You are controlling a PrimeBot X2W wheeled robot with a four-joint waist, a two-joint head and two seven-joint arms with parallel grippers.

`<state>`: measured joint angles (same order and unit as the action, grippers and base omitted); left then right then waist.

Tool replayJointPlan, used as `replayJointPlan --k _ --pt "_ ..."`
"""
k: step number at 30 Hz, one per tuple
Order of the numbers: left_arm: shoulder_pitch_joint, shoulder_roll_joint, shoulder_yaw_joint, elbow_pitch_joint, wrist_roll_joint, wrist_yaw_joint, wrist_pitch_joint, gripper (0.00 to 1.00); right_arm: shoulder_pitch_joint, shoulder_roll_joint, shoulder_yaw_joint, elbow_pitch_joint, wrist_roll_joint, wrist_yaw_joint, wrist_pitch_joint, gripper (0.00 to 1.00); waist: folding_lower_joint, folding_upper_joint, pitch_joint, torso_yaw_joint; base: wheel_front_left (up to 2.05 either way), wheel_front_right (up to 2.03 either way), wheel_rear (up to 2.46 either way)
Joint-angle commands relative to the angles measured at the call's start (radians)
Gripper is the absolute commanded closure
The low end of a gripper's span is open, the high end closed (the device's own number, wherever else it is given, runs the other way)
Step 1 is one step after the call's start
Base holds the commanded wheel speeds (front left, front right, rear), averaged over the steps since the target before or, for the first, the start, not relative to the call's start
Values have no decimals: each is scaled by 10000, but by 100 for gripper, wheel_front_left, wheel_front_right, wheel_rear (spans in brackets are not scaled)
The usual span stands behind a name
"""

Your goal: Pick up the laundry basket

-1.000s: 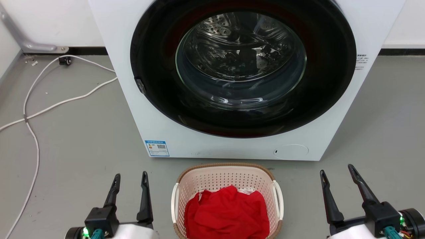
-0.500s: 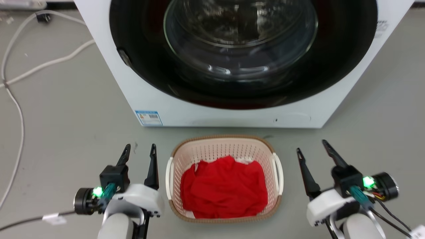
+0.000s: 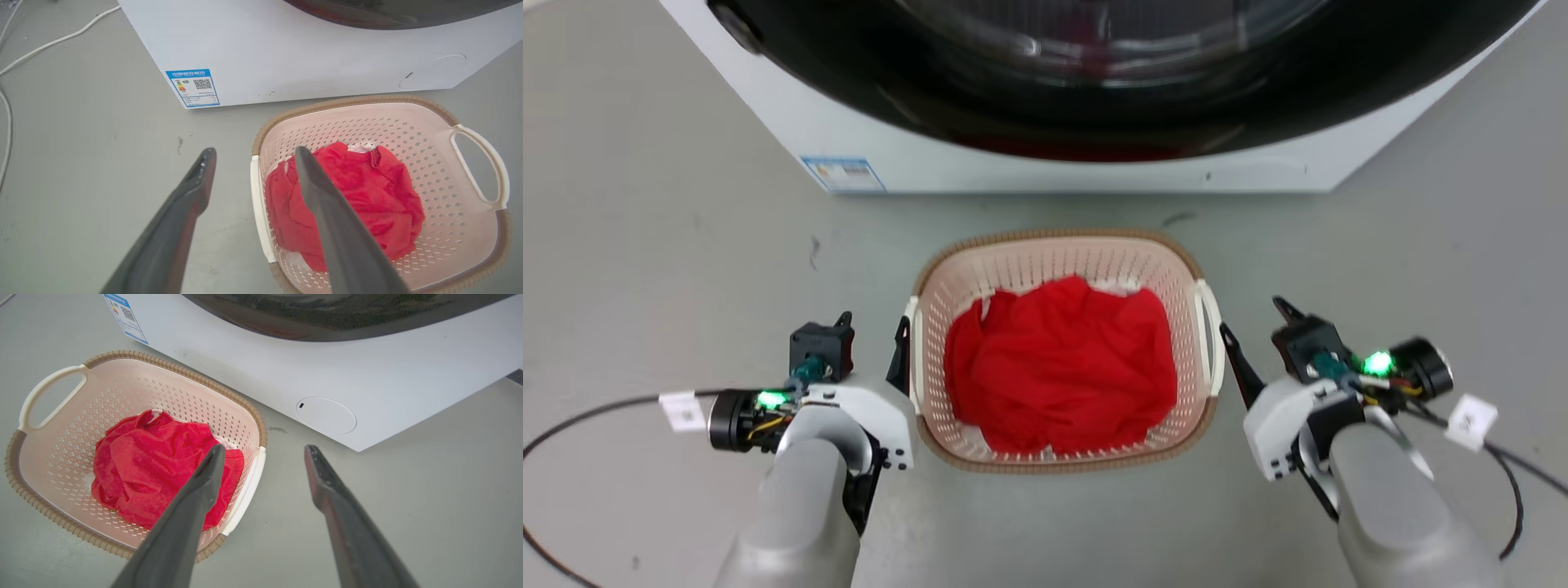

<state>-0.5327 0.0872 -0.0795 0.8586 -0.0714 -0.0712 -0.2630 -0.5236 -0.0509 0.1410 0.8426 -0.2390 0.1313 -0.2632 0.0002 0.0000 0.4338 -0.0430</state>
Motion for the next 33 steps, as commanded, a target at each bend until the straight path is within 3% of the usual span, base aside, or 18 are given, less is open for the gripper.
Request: replayJointPlan --k 1,14,33 --pt "-518 84 -51 607 29 -89 -28 0 -570 15 114 552 -16 -10 -22 0 -2 0 824 -91 0 0 0" --pt "-3014 190 -495 3611 -35 -369 195 0 -3051 15 1384 3219 840 -10 585 0 -2 0 2727 -175 0 0 0" --pt "-4039 151 -878 4223 -170 -427 534 0 -4407 15 2040 3967 1603 -10 954 0 -2 0 4375 -213 0 0 0"
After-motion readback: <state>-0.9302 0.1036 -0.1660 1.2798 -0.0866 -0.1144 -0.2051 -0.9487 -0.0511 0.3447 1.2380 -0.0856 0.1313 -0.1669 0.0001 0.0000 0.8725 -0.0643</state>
